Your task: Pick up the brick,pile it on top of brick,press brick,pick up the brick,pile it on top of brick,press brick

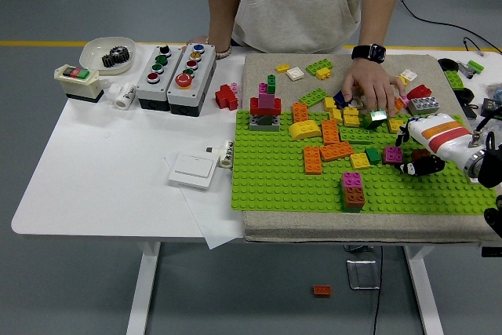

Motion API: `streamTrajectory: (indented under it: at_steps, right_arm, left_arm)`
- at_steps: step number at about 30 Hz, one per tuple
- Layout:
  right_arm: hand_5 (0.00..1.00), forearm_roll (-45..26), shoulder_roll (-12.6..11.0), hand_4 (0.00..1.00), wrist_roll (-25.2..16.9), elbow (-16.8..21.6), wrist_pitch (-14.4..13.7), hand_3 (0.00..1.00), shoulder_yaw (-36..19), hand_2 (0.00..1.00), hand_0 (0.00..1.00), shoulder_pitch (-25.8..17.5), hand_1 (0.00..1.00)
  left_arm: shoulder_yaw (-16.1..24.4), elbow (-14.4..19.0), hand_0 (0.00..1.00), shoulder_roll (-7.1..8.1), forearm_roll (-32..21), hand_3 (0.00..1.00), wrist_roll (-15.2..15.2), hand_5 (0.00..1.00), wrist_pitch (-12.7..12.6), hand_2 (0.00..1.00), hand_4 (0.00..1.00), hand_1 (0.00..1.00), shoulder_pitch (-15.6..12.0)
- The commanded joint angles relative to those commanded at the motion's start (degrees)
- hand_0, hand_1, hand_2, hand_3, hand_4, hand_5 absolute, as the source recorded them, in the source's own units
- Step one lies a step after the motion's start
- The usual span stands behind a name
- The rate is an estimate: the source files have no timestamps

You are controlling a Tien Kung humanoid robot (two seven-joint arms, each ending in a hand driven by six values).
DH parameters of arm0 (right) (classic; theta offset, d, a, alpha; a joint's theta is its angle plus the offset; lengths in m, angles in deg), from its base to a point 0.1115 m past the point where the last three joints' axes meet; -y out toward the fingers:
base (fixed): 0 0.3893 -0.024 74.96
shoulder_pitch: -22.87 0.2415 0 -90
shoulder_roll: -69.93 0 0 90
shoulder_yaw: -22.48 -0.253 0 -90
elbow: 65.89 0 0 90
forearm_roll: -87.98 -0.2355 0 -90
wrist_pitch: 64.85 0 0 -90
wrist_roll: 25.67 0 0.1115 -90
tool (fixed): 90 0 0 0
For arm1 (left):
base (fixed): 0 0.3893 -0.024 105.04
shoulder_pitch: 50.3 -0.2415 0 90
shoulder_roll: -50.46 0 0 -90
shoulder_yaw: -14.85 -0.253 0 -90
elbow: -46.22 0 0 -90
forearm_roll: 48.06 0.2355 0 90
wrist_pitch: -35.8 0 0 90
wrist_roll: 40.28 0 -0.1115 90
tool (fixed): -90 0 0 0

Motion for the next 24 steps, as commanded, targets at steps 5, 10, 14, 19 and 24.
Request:
streamTrajectory:
  at_steps: [5, 10, 14, 19, 24]
  right_arm:
    - [0.435, 2.1, -1.0, 0.930, 0.0, 1.5, 0.4, 0.815, -1.2, 0.724, 0.691, -0.7, 0.640]
    - [0.436, 2.9, -1.7, 0.930, -0.1, 1.8, 1.3, 0.809, -1.6, 0.723, 0.690, -1.1, 0.640]
    - [0.438, 3.5, -2.6, 0.932, -0.2, 1.6, 1.8, 0.798, -2.1, 0.722, 0.689, -1.5, 0.634]
    - [0.436, 3.7, -3.4, 0.913, -0.4, 1.1, 1.7, 0.730, -2.8, 0.693, 0.666, -1.8, 0.612]
    - [0.447, 3.3, -3.5, 0.916, -0.5, 0.0, 0.9, 0.676, -3.2, 0.680, 0.657, -1.7, 0.603]
  left_arm:
    - [-0.3, 0.0, 0.863, 0.03, -0.4, 0.619, 0.1, 0.676, -0.1, 0.819, 0.711, 0.817, 0.1]
    - [-0.3, 0.0, 0.865, 0.01, -0.4, 0.619, 0.1, 0.676, -0.1, 0.819, 0.711, 0.815, 0.1]
    - [-0.4, 0.0, 0.865, -0.01, -0.6, 0.619, 0.2, 0.676, -0.1, 0.819, 0.711, 0.816, 0.1]
    - [-0.5, 0.0, 0.867, 0.01, -0.8, 0.621, 0.3, 0.677, -0.2, 0.820, 0.710, 0.818, 0.2]
    - [-0.4, 0.0, 0.869, -0.01, -0.6, 0.621, 0.3, 0.677, -0.2, 0.820, 0.710, 0.818, 0.2]
